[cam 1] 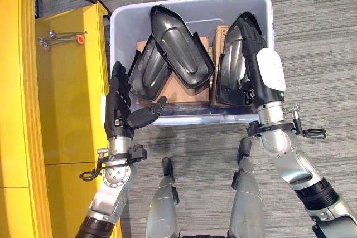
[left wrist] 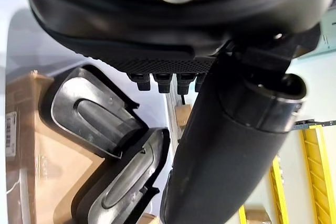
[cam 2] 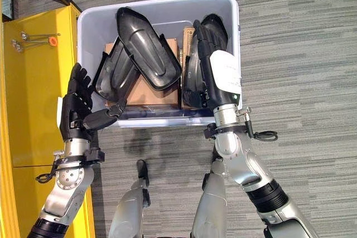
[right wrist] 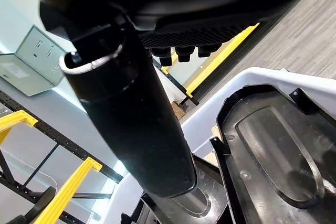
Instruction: Move parts from the plastic box to the shelf.
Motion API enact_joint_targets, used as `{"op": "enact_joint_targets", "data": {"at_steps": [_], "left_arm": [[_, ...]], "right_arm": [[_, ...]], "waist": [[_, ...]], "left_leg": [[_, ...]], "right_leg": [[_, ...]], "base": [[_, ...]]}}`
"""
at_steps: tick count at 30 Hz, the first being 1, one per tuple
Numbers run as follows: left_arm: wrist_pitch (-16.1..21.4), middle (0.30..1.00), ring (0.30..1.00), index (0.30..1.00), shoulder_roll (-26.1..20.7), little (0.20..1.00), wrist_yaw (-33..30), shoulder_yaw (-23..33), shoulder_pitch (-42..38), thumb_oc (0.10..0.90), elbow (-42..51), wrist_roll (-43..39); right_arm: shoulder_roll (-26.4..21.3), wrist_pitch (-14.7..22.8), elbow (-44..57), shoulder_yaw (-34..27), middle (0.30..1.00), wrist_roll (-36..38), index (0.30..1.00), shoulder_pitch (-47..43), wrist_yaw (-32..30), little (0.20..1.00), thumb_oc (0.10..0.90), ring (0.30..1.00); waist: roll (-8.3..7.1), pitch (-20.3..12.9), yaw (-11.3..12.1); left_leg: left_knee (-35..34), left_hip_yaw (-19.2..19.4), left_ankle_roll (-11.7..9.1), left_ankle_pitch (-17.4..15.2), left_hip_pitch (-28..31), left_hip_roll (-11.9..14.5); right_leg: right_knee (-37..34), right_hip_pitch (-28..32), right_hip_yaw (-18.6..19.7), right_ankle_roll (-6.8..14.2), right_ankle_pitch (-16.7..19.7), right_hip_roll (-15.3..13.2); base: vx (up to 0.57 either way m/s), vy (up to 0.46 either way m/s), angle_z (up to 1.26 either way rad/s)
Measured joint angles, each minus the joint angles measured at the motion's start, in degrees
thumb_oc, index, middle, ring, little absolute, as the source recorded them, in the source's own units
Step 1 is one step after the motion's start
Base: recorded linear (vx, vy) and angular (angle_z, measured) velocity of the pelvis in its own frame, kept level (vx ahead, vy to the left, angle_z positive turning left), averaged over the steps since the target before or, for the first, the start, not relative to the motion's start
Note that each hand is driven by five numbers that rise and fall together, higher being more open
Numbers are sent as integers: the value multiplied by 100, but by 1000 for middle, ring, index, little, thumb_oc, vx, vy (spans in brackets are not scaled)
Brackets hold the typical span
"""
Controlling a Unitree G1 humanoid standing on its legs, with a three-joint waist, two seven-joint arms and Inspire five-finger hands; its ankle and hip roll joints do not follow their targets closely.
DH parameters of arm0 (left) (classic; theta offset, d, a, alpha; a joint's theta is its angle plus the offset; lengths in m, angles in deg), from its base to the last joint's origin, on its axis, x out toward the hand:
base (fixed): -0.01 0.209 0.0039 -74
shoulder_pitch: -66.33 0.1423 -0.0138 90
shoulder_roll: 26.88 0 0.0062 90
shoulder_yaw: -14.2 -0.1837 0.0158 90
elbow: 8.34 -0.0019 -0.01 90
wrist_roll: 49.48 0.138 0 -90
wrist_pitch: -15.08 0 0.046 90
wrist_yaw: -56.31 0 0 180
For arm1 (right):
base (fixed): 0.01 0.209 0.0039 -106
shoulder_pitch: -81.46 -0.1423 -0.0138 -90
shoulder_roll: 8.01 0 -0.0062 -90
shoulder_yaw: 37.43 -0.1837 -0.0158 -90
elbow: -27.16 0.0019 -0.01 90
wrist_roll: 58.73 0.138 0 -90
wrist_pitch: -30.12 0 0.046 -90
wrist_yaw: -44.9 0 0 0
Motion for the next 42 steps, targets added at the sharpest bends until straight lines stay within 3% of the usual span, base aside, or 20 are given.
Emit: {"op": "enact_joint_targets", "data": {"at_steps": [9, 22, 30, 36, 42], "left_arm": [[-38, 1000, 1000, 1000, 1, 1000, 173, 0, -19, 900, -31, -54], [-287, 1000, 1000, 1000, 31, 1000, 146, 48, 0, 900, 36, -491], [-311, 1000, 1000, 1000, 30, 1000, 158, 63, 9, 900, 21, -734], [-313, 1000, 1000, 1000, 30, 1000, 189, 44, 0, 900, 22, -753], [-403, 1000, 1000, 1000, 30, 1000, 176, 29, -44, 900, 18, -934]], "right_arm": [[-54, -178, -511, 124, 1000, -89, 1000, -217, 66, 1000, 900, 1000], [-36, -522, 60, 96, 1000, 308, 1000, 196, 844, 1000, 900, 1000], [-30, -855, 50, 310, 1000, 259, 1000, 165, 1000, 1000, 900, 1000], [-43, -896, 44, 309, 1000, 229, 1000, 71, 1073, 1000, 900, 1000], [-31, -872, 12, 302, 1000, -509, 1000, -54, 1001, 1000, 900, 1000]], "waist": [[29, 3, 7], [32, 2, -21], [32, 2, -4], [32, 2, -11], [36, 0, -2]], "left_leg": [[58, -36, 3, 8, -253, -58], [65, 10, 20, 46, -478, -61], [68, 6, 19, 47, -549, -61], [80, -4, 14, 51, -557, -61], [183, -5, 27, 42, -791, -70]], "right_leg": [[60, -237, 10, -1, 4, -67], [172, -565, 79, -5, -16, -56], [214, -648, 85, -6, -15, -57], [225, -655, 85, -7, -15, -57], [254, -865, 115, -36, 12, -66]], "base": [[0, 4, 2], [-11, -2, -1], [-4, -2, 0], [-12, -7, 0], [-9, 10, 0]]}}
